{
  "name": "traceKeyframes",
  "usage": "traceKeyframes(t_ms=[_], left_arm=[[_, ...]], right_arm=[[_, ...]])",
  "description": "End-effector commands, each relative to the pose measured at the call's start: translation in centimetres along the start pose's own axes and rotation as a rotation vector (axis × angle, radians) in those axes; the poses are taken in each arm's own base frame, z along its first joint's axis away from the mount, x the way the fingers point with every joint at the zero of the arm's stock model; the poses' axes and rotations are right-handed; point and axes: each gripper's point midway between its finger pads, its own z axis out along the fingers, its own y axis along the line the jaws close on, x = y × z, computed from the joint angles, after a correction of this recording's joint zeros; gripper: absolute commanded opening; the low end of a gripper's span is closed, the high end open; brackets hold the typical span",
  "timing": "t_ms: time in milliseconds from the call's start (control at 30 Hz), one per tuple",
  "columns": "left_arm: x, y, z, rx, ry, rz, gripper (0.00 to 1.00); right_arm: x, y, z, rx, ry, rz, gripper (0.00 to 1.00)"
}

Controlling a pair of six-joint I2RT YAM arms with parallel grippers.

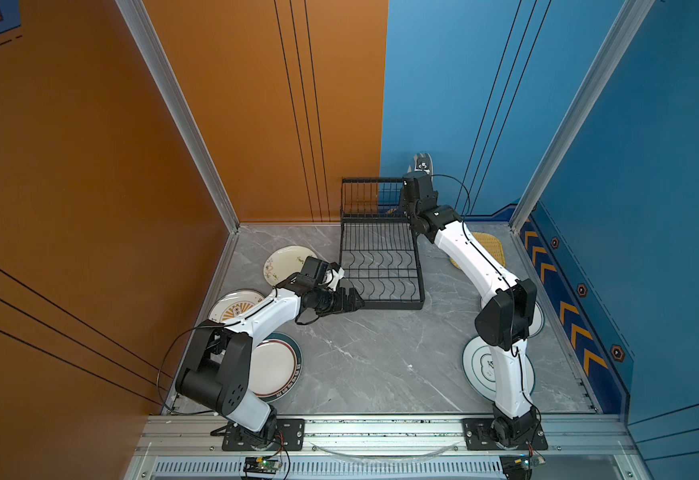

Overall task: Load plates into a dish rack
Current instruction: Place the plate on the dish rack, then move the plate to the bottom-center of the table.

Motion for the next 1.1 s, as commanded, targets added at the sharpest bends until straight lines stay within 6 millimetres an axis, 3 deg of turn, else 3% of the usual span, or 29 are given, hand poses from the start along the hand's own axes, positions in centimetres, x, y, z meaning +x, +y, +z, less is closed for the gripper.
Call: traceKeyframes(t_ms=[0, 267, 533, 633, 800, 1067], left_arm=[[0.4, 0.0, -0.5, -0.017, -0.011, 0.003, 0.98], [0.2, -0.1, -0.7, -0.025, -0.029, 0.013, 0.98], [0.1, -0.6, -0.6, -0.025, -0.035, 0.034, 0.98], [0.2, -0.8, -0.4, -0.024, -0.032, 0.048, 0.98], [0.1, -1.0, -0.1, -0.018, -0.032, 0.064, 0.98], [0.5, -1.3, 0.5, -0.008, -0.014, 0.066, 0.98]], right_arm=[[-2.0, -0.5, -1.9, -0.029, -0.010, 0.026, 0.46], [-3.2, -1.0, -5.7, -0.072, -0.006, 0.050, 0.65], [-1.6, -2.3, -10.5, -0.113, 0.042, 0.043, 0.74], [-0.1, -3.5, -12.4, -0.117, 0.079, 0.062, 0.75], [4.2, -6.2, -14.9, -0.092, 0.169, 0.094, 0.79], [12.3, -13.4, -18.2, -0.003, 0.341, 0.148, 0.87]])
